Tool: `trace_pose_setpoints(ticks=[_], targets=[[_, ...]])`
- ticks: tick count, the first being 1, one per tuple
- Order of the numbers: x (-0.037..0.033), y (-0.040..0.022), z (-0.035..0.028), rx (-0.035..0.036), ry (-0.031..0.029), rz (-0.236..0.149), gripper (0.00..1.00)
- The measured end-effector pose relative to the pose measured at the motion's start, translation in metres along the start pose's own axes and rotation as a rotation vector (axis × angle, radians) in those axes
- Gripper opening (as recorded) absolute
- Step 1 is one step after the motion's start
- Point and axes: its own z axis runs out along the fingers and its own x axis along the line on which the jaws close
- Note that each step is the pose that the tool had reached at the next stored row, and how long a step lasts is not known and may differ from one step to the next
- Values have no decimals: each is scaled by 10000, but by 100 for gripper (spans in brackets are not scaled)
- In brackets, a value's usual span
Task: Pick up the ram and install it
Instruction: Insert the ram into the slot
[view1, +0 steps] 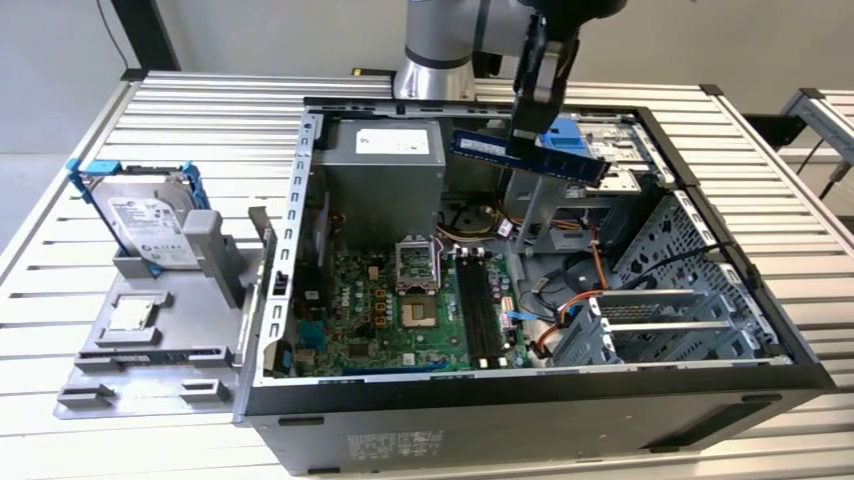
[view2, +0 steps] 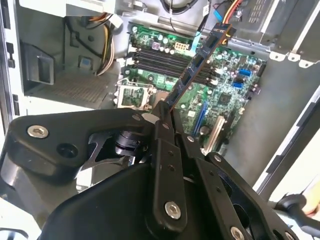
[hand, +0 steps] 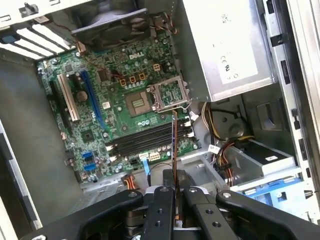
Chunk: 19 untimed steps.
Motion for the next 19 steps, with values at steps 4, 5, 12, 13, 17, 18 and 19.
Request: trace_pose_setpoints(ticks=[4,5,12,13,17,18,19], targets=[[0,0,0,10,3,499,0],[0,0,0,12,4,625,0],[0,0,0,32,11,1692,0],[0,0,0,36,13,1870,0],[0,0,0,49,17,2570,0],[0,0,0,52,17,2740,0],[0,0,0,55,19,2902,0]])
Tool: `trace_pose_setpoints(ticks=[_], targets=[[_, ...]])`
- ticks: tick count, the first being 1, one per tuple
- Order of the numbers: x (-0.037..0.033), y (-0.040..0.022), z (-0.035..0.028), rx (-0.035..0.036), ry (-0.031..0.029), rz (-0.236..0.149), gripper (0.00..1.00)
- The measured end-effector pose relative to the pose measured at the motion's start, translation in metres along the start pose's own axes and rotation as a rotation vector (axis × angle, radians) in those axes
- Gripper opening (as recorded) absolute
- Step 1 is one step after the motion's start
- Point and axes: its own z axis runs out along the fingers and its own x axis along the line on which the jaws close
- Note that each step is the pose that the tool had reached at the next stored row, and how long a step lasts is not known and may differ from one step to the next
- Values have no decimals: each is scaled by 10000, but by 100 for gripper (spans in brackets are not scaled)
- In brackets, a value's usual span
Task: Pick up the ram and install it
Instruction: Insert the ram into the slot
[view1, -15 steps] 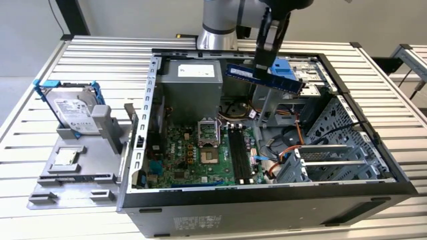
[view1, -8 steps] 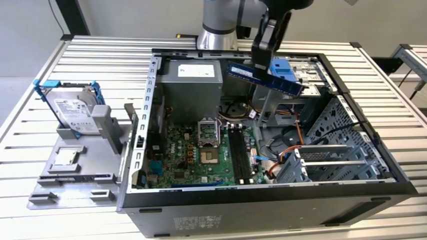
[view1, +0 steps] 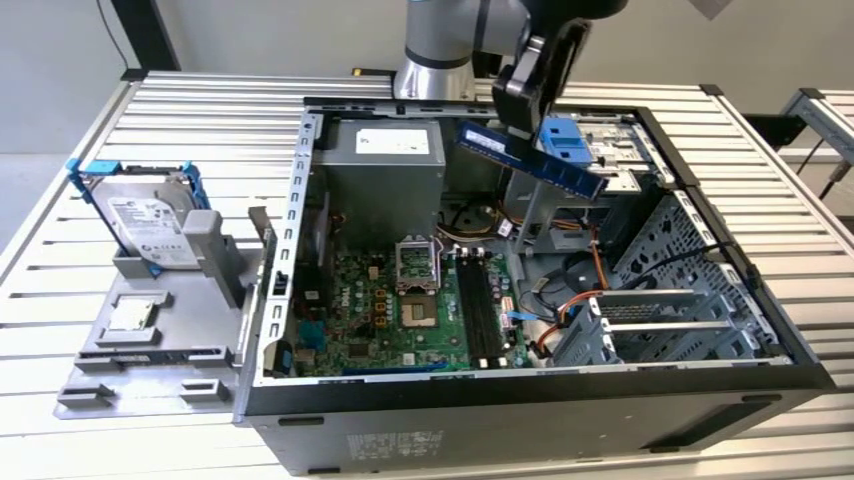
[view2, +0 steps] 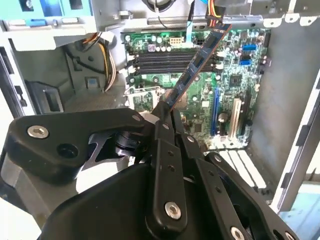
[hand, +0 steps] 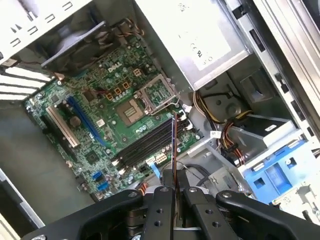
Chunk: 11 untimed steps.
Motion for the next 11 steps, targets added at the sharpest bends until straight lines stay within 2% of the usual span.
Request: trace_pose_setpoints(ticks=[11], targets=[[0,0,0,36,13,1886,0]])
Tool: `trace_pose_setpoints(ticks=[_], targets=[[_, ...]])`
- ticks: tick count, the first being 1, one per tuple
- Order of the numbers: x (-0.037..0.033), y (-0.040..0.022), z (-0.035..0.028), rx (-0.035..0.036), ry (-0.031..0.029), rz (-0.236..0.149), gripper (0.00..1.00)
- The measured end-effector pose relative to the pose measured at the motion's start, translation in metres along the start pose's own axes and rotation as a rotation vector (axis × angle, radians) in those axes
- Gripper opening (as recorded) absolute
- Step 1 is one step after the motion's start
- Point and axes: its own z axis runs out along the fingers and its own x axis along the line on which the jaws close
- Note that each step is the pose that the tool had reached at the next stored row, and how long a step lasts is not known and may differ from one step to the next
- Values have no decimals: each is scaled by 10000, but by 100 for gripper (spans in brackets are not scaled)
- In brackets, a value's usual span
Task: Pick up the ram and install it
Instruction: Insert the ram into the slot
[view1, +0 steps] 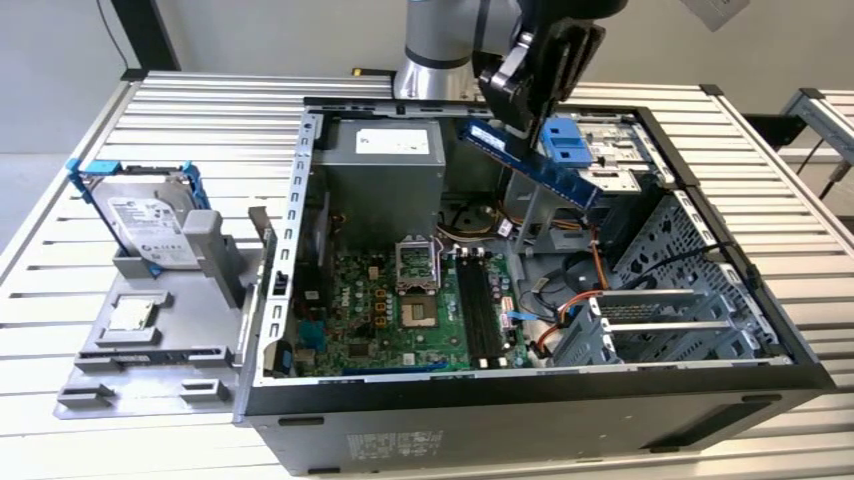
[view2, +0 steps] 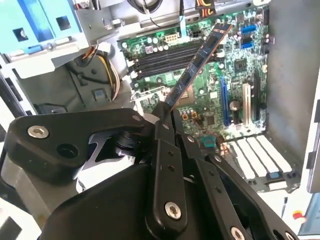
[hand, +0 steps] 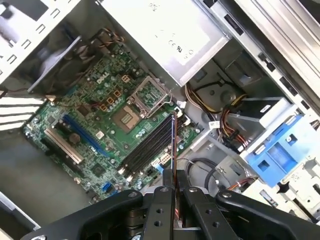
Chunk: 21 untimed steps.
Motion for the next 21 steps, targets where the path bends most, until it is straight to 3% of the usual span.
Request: trace_pose_setpoints(ticks=[3,15,21], targets=[[0,0,0,13,4,661,0],[0,0,1,48,16,2571,0],[0,0,3,71,25,3747,0]])
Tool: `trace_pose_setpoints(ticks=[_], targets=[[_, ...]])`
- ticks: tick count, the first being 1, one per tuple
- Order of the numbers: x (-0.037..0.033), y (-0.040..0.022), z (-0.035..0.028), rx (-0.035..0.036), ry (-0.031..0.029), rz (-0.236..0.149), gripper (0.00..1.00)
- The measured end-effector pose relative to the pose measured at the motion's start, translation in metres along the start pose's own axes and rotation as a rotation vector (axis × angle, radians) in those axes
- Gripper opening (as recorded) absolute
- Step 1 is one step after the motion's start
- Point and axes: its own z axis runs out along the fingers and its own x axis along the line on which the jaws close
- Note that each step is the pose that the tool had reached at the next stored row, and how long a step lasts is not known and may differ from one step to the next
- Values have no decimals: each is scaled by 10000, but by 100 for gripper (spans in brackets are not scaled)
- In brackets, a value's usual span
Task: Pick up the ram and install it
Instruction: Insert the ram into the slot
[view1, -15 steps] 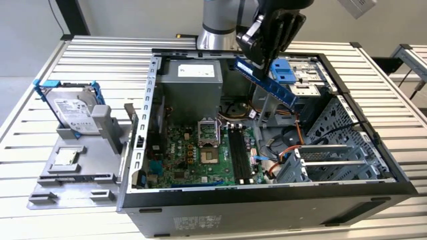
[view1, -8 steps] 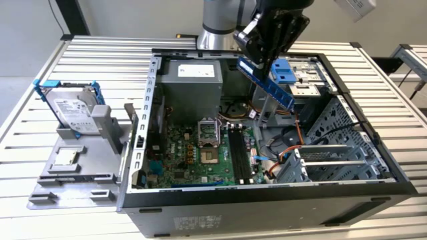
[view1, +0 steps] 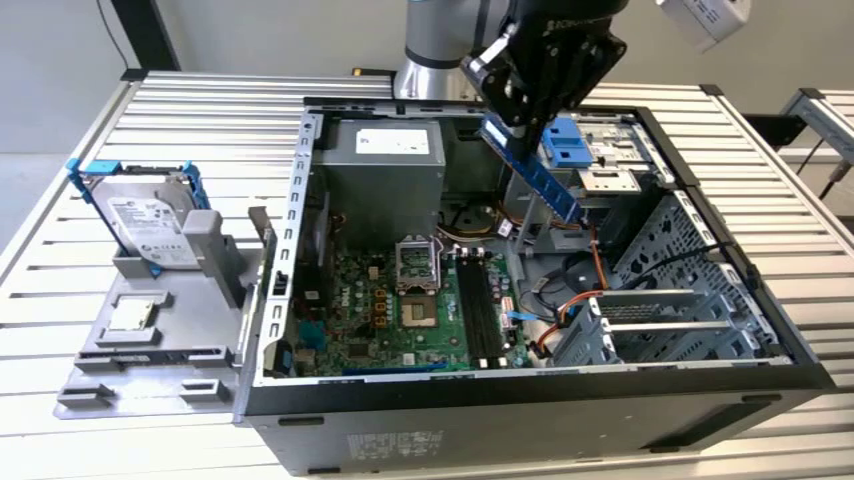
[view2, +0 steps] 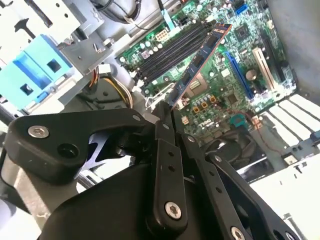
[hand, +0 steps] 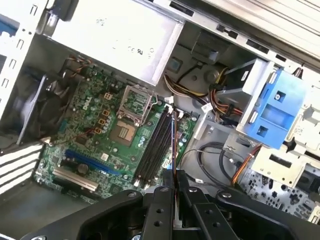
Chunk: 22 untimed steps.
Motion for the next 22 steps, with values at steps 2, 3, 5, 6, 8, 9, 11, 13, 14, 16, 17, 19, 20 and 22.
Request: trace_pose_setpoints(ticks=[2,3,5,6,8,9,11,13,14,16,17,19,20,22], targets=[[0,0,2,6,2,361,0],[0,0,4,10,3,559,0],[0,0,6,16,5,879,0],[0,0,8,20,7,1048,0],[0,0,11,27,9,1389,0],[0,0,13,31,11,1591,0],[0,0,17,36,13,1884,0],[0,0,22,40,14,2147,0],[0,0,24,43,15,2282,0],[0,0,28,49,17,2540,0],[1,0,30,50,18,2653,0],[1,0,33,55,19,2835,0],[1,0,33,55,20,2844,0],[1,0,33,54,19,2861,0]])
